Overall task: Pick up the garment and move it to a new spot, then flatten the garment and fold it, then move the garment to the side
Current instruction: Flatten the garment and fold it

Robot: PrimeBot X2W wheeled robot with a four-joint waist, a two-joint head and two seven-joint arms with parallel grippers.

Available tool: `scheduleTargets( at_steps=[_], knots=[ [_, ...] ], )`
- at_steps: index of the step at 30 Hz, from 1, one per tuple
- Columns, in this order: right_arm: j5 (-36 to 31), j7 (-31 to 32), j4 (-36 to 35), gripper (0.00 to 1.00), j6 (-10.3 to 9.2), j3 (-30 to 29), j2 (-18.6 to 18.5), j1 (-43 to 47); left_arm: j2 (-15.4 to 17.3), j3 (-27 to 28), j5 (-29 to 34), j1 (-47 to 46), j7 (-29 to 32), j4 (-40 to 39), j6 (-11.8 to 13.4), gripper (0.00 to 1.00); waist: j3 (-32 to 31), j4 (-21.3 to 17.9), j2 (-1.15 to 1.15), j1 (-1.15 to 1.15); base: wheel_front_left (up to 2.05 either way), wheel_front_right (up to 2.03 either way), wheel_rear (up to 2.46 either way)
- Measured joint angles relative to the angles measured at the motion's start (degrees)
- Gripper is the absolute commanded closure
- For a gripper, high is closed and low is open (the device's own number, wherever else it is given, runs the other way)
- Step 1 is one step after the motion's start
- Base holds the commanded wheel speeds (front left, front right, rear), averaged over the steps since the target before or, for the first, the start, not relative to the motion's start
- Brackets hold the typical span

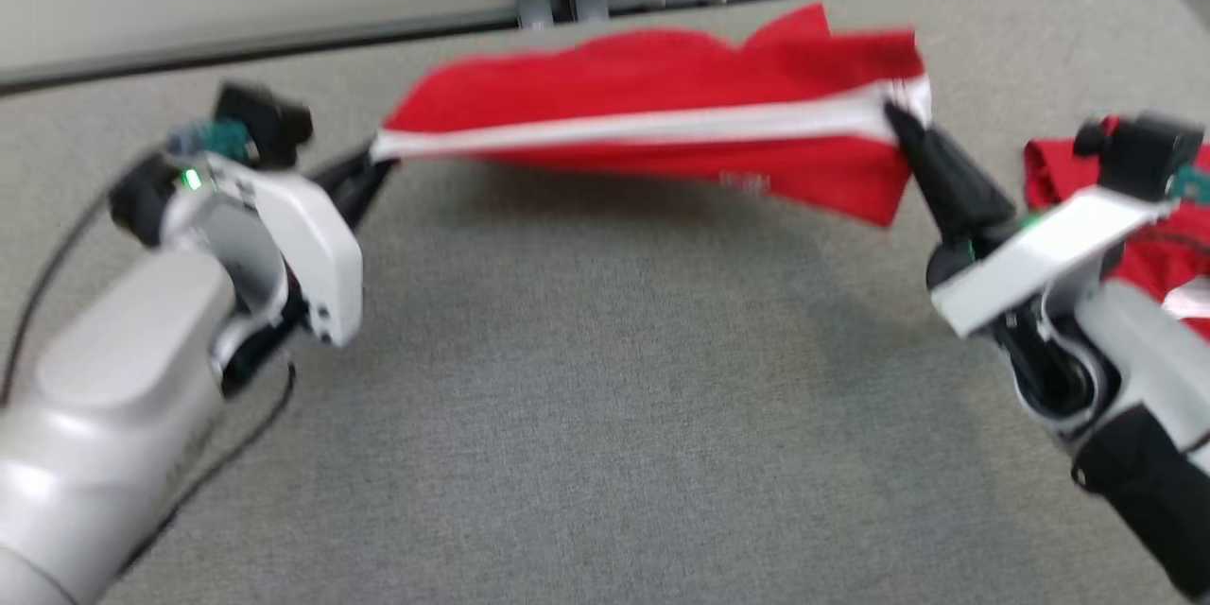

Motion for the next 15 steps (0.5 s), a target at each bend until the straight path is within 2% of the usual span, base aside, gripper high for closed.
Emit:
scheduleTargets(
  at_steps=[4,7,10,15],
  knots=[
    [1.0,-0.1,-1.9,1.00,0.00,0.5,-1.9,8.0,0.8,-1.6,-1.7,8.1,-1.4,-3.5,0.0,1.00,-5.8,0.1,0.00,0.00,0.00,0.00,0.00],
    [1.6,-0.1,-4.1,1.00,0.00,0.1,-3.6,14.2,2.2,-3.5,-1.5,13.6,-2.0,-7.7,1.7,1.00,-10.0,0.3,0.00,0.00,0.00,0.00,0.00],
    [1.7,-0.3,-7.1,1.00,0.00,-1.1,-5.6,19.9,3.9,-4.9,-0.9,18.4,-2.2,-13.9,4.7,1.00,-13.5,0.7,0.00,0.00,0.00,0.00,0.00],
    [2.4,-0.3,-12.6,1.00,0.00,-4.1,-8.1,28.9,8.2,-6.3,0.4,24.7,-2.3,-25.6,11.1,1.00,-16.7,1.6,0.00,0.00,0.00,0.00,0.00]
  ],
)
